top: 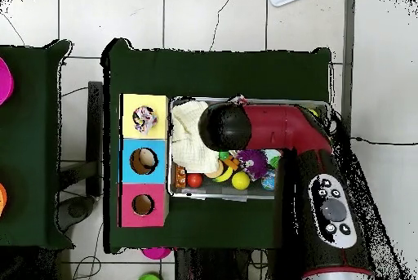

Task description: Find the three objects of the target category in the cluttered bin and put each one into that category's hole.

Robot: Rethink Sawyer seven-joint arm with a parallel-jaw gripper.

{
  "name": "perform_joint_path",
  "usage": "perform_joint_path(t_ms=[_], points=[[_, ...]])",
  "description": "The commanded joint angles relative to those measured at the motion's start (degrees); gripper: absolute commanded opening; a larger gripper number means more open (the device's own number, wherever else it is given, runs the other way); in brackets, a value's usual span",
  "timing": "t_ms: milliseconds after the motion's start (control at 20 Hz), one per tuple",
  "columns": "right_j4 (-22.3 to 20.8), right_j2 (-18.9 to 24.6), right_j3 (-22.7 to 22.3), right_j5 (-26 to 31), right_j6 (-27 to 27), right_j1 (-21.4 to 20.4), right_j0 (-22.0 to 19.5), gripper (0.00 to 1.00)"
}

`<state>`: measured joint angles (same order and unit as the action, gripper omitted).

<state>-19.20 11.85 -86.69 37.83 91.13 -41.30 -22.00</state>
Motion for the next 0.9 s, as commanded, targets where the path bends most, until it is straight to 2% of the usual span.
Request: perform_joint_path(t_ms=[50,550,900], points=[[5.0,-3.7,-7.5,10.7,13.3,-3.9,4.1,0.00],[11.7,-7.4,-8.7,15.3,16.7,-8.2,11.2,0.00],[15.1,-10.0,-8.4,14.2,20.6,-7.5,17.2,0.00]])
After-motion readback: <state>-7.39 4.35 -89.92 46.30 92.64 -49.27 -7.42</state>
